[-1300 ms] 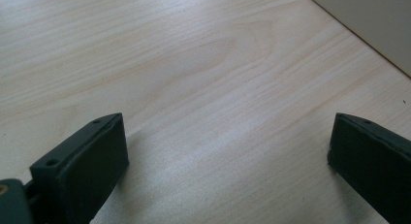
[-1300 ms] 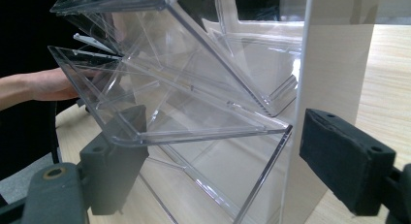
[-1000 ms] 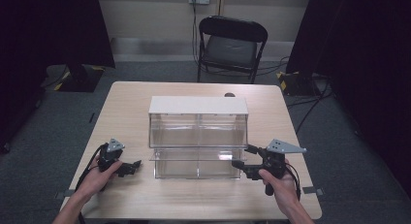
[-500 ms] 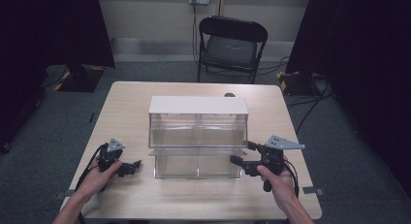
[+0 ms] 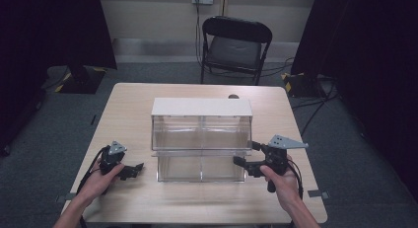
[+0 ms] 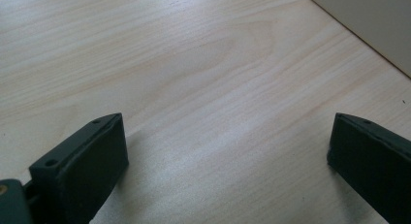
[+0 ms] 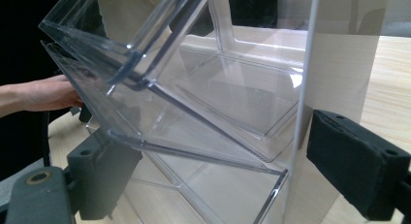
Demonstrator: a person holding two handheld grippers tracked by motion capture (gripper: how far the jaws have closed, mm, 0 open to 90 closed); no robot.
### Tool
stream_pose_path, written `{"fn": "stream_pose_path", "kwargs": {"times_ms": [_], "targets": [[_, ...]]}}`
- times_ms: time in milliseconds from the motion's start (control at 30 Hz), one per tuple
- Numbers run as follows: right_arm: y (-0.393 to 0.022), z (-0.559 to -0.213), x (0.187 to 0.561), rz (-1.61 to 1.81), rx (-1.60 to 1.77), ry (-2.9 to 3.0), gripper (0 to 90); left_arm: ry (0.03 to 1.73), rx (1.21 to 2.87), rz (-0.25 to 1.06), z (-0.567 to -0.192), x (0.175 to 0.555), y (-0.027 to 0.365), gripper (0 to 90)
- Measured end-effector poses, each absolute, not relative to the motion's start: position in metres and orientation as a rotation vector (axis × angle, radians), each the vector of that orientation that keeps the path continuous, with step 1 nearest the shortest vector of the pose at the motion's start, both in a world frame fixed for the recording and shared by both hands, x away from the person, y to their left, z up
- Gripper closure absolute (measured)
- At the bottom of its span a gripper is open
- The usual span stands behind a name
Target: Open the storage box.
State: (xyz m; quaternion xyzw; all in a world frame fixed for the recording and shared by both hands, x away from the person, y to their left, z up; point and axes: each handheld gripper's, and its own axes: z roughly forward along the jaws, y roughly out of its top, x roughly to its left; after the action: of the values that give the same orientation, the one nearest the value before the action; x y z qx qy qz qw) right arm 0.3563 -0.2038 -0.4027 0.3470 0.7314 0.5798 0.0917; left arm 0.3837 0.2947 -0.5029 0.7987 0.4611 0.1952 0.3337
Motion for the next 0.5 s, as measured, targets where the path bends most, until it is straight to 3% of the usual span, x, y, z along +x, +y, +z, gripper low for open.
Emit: {"fn": "stream_pose_path", "kwargs": {"times_ms": [500], "targets": [[-0.2033, -0.4050, 0.3565, 1.731, 1.037, 2.162, 11.4, 1.205, 2.080, 0.510, -0.5032, 0.3836, 0.2945, 0.1]]}}
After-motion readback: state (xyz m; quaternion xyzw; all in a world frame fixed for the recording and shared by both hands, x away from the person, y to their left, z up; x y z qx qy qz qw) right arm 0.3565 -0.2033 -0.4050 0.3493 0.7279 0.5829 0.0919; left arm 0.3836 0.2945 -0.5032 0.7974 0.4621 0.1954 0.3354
